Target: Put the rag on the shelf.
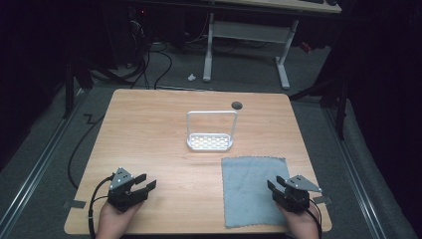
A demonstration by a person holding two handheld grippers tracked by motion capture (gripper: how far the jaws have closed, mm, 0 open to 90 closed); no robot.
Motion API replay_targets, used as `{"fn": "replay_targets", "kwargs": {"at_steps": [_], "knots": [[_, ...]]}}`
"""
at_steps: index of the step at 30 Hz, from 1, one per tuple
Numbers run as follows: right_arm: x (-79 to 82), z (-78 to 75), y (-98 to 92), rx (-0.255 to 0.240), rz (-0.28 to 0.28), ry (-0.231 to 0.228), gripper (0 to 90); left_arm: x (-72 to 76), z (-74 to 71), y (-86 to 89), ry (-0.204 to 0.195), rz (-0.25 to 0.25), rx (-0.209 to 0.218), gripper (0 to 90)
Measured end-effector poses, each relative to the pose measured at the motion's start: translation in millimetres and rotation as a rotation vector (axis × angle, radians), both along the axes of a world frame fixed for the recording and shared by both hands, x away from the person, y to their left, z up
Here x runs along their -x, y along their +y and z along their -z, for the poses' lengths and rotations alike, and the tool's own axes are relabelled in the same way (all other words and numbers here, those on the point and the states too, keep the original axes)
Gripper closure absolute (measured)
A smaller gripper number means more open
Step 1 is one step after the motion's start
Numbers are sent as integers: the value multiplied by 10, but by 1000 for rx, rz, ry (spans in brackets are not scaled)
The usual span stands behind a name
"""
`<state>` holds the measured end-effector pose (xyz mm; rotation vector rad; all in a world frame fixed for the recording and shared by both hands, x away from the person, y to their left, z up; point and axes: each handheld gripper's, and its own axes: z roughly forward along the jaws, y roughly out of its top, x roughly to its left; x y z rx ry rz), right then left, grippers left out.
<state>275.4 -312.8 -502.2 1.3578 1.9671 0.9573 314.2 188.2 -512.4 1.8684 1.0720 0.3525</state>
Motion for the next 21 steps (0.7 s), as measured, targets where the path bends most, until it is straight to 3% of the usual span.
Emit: {"fn": "replay_targets", "kwargs": {"at_steps": [3, 9, 13, 18, 21], "knots": [[-25, 15, -16, -14, -2, 8, 610, 4, 18, -17, 5, 0, -12, 501], [-31, 32, 26, 11, -35, 23, 691, 1, 31, -15, 0, -9, -11, 503], [-59, 79, 10, 37, -24, 56, 900, 10, 22, 18, -4, -9, -2, 562], [-121, 153, -103, 69, 23, 103, 900, -10, 16, 61, 21, -19, 40, 629], [-159, 208, -141, 72, 30, 142, 900, -11, 21, 64, 24, -14, 40, 650]]}}
